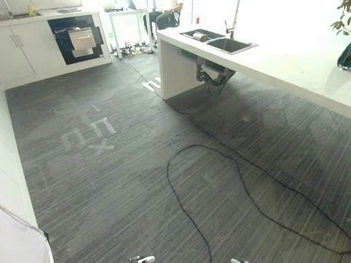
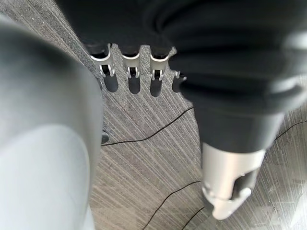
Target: Place the dishes in the dishwasher.
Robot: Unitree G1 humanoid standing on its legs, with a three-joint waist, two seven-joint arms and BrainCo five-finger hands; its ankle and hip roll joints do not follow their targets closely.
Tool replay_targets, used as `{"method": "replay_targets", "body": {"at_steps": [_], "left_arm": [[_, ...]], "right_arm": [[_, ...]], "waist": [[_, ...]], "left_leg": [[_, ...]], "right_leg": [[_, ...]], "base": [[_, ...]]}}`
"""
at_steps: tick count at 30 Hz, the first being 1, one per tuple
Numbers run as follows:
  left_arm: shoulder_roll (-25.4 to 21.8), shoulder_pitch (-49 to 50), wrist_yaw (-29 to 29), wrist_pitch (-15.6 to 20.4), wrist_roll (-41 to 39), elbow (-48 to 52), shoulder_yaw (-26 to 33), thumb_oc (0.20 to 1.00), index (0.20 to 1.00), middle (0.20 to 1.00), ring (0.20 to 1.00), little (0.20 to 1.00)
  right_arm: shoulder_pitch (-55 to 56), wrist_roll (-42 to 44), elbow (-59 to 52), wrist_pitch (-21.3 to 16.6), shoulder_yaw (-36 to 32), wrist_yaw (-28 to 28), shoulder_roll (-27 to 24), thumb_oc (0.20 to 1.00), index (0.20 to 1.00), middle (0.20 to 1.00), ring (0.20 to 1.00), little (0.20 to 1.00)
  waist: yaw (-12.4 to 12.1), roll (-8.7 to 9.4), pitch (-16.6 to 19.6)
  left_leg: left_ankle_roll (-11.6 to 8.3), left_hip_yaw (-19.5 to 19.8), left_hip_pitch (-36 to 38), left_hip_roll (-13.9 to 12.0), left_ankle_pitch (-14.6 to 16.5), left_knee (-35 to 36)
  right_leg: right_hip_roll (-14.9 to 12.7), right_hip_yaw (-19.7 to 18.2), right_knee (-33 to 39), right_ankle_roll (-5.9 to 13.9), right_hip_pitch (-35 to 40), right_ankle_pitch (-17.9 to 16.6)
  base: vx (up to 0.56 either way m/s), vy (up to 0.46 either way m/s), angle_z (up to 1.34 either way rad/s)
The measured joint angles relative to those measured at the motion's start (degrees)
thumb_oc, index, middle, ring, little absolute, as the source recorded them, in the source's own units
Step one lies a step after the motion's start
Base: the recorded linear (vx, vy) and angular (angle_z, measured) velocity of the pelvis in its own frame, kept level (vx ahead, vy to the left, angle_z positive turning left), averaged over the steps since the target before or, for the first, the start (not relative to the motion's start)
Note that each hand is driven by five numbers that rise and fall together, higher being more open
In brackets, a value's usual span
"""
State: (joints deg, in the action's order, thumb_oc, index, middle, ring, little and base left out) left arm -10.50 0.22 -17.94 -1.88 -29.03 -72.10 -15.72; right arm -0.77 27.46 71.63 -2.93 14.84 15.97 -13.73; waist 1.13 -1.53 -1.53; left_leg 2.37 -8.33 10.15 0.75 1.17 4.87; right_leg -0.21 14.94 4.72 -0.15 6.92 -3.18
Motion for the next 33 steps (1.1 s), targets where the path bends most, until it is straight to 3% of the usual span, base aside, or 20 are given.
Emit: {"method": "replay_targets", "body": {"at_steps": [4, 6, 8, 10, 11, 13, 15, 16, 17, 19, 21, 24, 25, 26, 27, 28, 29, 30, 32, 33], "left_arm": [[0.08, -0.65, 1.03, 4.0, -2.33, 1.41, -0.04, 1.0, 1.0, 1.0, 1.0, 1.0], [-0.19, -2.03, 1.63, 4.71, -3.69, 2.42, 0.01, 1.0, 1.0, 1.0, 1.0, 1.0], [-0.85, -4.26, 2.19, 5.12, -3.62, 2.08, 1.61, 1.0, 1.0, 1.0, 1.0, 1.0], [-0.93, -5.83, 2.61, 5.88, -3.53, 1.7, 2.29, 1.0, 1.0, 1.0, 1.0, 1.0], [-1.29, -5.91, 2.58, 6.58, -3.59, 3.13, 3.35, 1.0, 1.0, 1.0, 1.0, 1.0], [-1.05, -6.51, 2.46, 6.35, -3.55, 2.14, 4.46, 1.0, 1.0, 1.0, 1.0, 1.0], [0.97, -5.19, 2.14, 6.58, -3.49, 1.04, 4.51, 1.0, 1.0, 1.0, 1.0, 1.0], [1.69, -5.76, 2.53, 7.3, -3.52, -0.15, 4.81, 1.0, 1.0, 1.0, 1.0, 1.0], [1.24, -5.92, 2.61, 7.84, -3.51, -0.34, 5.19, 1.0, 1.0, 1.0, 1.0, 1.0], [0.94, -6.72, 2.88, 8.16, -3.36, -2.39, 6.79, 1.0, 1.0, 1.0, 1.0, 1.0], [1.36, -6.38, 3.25, 7.45, -1.36, -4.57, 6.69, 1.0, 1.0, 1.0, 1.0, 1.0], [0.8, -5.35, 2.97, 6.48, -0.84, -4.52, 6.55, 1.0, 1.0, 1.0, 1.0, 1.0], [0.35, -5.23, 2.48, 6.0, -0.51, -4.52, 4.31, 1.0, 1.0, 1.0, 1.0, 1.0], [-2.43, -4.09, 1.43, 5.84, 0.64, -2.96, -0.06, 1.0, 1.0, 1.0, 1.0, 1.0], [-4.13, -4.04, 1.22, 5.83, 0.84, -1.75, -0.98, 1.0, 1.0, 1.0, 1.0, 1.0], [-3.22, -4.73, 1.44, 6.03, 0.44, -0.12, -2.46, 1.0, 1.0, 1.0, 1.0, 1.0], [-2.05, -4.67, 1.38, 5.85, 0.43, -0.12, -2.43, 1.0, 1.0, 1.0, 1.0, 1.0], [-1.48, -5.3, 1.14, 5.78, 0.44, -0.09, -2.32, 1.0, 1.0, 1.0, 1.0, 1.0], [-2.71, -8.8, 0.79, 5.67, 0.46, -0.28, -2.37, 1.0, 1.0, 1.0, 1.0, 1.0], [-2.52, -9.41, 1.1, 5.86, 0.44, -0.12, -2.37, 1.0, 1.0, 1.0, 1.0, 1.0]], "right_arm": [[-1.54, 0.83, -0.22, -0.18, 0.3, 0.73, 0.04, 1.0, 1.0, 1.0, 1.0, 1.0], [-2.79, 0.82, -0.2, -0.12, 0.98, 1.1, 0.07, 1.0, 1.0, 1.0, 1.0, 1.0], [-6.1, 0.82, -0.19, -0.03, 2.59, 1.3, 0.08, 1.0, 1.0, 1.0, 1.0, 1.0], [-9.48, 0.82, -0.12, 0.07, 2.52, 1.2, -0.41, 1.0, 1.0, 1.0, 1.0, 1.0], [-9.7, 0.82, 0.22, 0.28, 2.45, 0.94, -0.79, 1.0, 1.0, 1.0, 1.0, 1.0], [-9.83, 0.77, 2.63, 1.27, 2.46, 0.9, -0.56, 1.0, 1.0, 1.0, 1.0, 1.0], [-9.37, 0.69, 5.18, 1.47, 2.08, 0.93, -0.57, 1.0, 1.0, 1.0, 1.0, 1.0], [-7.83, 0.71, 5.65, 1.26, 2.08, 0.89, -0.69, 1.0, 1.0, 1.0, 1.0, 1.0], [-6.79, 0.73, 6.86, 1.13, 2.08, 0.93, -0.17, 1.0, 1.0, 1.0, 1.0, 1.0], [-6.64, 0.68, 8.24, 0.54, 2.21, 1.0, -0.34, 1.0, 1.0, 1.0, 1.0, 1.0], [-6.43, 0.67, 9.1, -0.66, 2.17, 1.0, -0.41, 1.0, 1.0, 1.0, 1.0, 1.0], [-5.35, 0.56, 9.05, -1.97, 2.05, 1.5, 0.03, 1.0, 1.0, 1.0, 1.0, 1.0], [-5.19, 0.6, 8.11, -2.54, 2.09, 1.48, -0.46, 1.0, 1.0, 1.0, 1.0, 1.0], [-3.49, 0.74, 3.6, -3.37, 2.68, 1.7, 0.42, 1.0, 1.0, 1.0, 1.0, 1.0], [-2.95, 0.76, 1.85, -3.95, 2.67, 1.77, 1.11, 1.0, 1.0, 1.0, 1.0, 1.0], [-4.91, 0.76, 1.24, -4.07, 2.61, 1.73, 0.09, 1.0, 1.0, 1.0, 1.0, 1.0], [-5.3, 0.89, -0.2, -5.42, 1.89, 0.98, -0.71, 1.0, 1.0, 1.0, 1.0, 1.0], [-5.17, 0.69, -2.99, -6.35, 0.45, 1.24, -3.1, 1.0, 1.0, 1.0, 1.0, 1.0], [-4.89, 0.79, -3.11, -6.69, 0.26, 2.2, -3.05, 1.0, 1.0, 1.0, 1.0, 1.0], [-2.37, 0.69, -0.65, -6.23, 0.3, 2.41, -1.78, 1.0, 1.0, 1.0, 1.0, 1.0]], "waist": [[0.08, 0.03, -0.45], [-0.03, 0.47, -1.55], [-0.18, 2.71, -3.85], [-0.74, 4.37, -7.36], [-1.29, 3.89, -8.4], [-1.56, 3.16, -8.69], [-1.74, -1.4, -9.27], [-1.44, -2.95, -9.56], [-3.05, -2.11, -9.31], [-3.54, -0.02, -9.11], [-2.93, 0.09, -8.48], [-3.31, 2.09, -6.61], [-3.04, 0.21, -6.59], [-1.79, 1.13, -4.28], [-1.31, 3.4, -3.51], [-1.49, 1.86, -2.73], [-0.92, -0.16, -2.99], [0.31, -2.38, -3.46], [3.65, 0.03, -5.49], [4.41, 1.3, -6.42]], "left_leg": [[-0.47, 0.04, -0.12, -0.42, 0.14, -0.43], [-1.86, 0.05, -2.25, -1.24, 2.49, -6.11], [-4.06, 0.14, -9.82, -1.69, 3.85, -21.54], [-9.31, 2.41, -22.88, -2.65, -2.74, -44.34], [-8.81, 3.42, -26.76, -2.82, -3.81, -48.98], [-8.0, 0.01, -27.61, -2.68, -3.88, -33.94], [-9.15, -1.52, -23.93, -5.18, -8.68, -5.27], [-9.91, -0.78, -23.9, -6.77, -9.41, 0.97], [-9.9, 0.58, -24.51, -6.57, -9.74, 0.87], [-8.78, 1.19, -23.4, -4.42, -9.63, 0.51], [-6.77, 1.63, -18.36, -3.29, -8.69, 0.52], [1.19, 1.17, -11.06, 3.35, -8.27, 0.56], [4.49, 2.15, -8.09, 2.1, -9.94, 0.79], [6.04, 3.17, -5.37, 3.48, -6.86, 0.54], [6.83, 4.04, -3.71, 5.96, -5.4, 0.52], [9.85, 5.88, -0.86, 8.09, -1.16, 0.47], [10.16, 6.5, 0.22, 7.8, -0.16, 0.49], [10.16, 8.95, 3.28, 6.8, 2.43, 0.41], [7.38, 14.38, 4.13, 7.58, 7.9, -4.31], [6.48, 17.3, 8.09, 6.7, 11.27, -5.36]], "right_leg": [[0.5, -0.14, -0.11, -0.11, 0.0, 0.49], [0.7, -0.51, -2.64, -1.35, -0.71, 2.67], [0.39, -2.03, -7.01, -3.16, -3.68, 4.78], [-0.01, -4.83, -10.16, -4.79, -4.82, 5.88], [0.31, -4.96, -9.84, -5.38, -4.06, 5.97], [0.92, -5.4, -6.11, -5.4, -1.9, 6.05], [4.81, -5.8, -4.57, -4.24, 0.81, 4.94], [6.58, -4.36, -3.33, -4.5, 2.6, 5.23], [6.27, -5.01, -2.64, -4.8, 3.47, 5.46], [4.53, -6.55, -0.48, -4.82, 5.19, 5.49], [4.77, -8.52, -0.95, -4.09, 7.45, 7.8], [3.03, -9.35, -6.29, -0.25, 10.21, 13.24], [3.97, -9.38, -18.56, 3.11, 7.26, 16.13], [1.26, -9.81, -47.76, 7.46, -5.37, 13.66], [-1.66, -11.26, -61.05, 9.94, -11.4, 10.16], [-4.03, -12.82, -71.59, 9.09, -23.91, 9.47], [-4.08, -12.01, -70.67, 7.23, -29.88, 10.49], [-1.75, -10.8, -54.55, 3.74, -35.43, 12.04], [-4.19, -8.83, -16.7, 4.25, -36.38, 8.42], [-6.11, -6.51, -7.72, 3.44, -37.41, 7.08]], "base": [[0.02, -0.163, -0.01], [-0.02, -0.167, -0.02], [0.02, -0.153, -0.07], [0.18, -0.036, -0.14], [0.25, 0.046, -0.22], [0.48, 0.153, -0.26], [0.58, 0.22, -0.25], [0.43, 0.192, -0.25], [0.48, 0.241, -0.32], [0.44, 0.223, -0.62], [0.45, 0.214, -0.46], [0.46, 0.327, -0.19], [0.35, 0.269, -0.11], [0.39, 0.275, 0.24], [0.36, 0.205, 0.42], [0.52, 0.126, 0.49], [0.61, -0.078, 0.53], [0.77, -0.209, 0.84], [0.6, -0.268, 1.6], [0.47, -0.247, 1.77]]}}
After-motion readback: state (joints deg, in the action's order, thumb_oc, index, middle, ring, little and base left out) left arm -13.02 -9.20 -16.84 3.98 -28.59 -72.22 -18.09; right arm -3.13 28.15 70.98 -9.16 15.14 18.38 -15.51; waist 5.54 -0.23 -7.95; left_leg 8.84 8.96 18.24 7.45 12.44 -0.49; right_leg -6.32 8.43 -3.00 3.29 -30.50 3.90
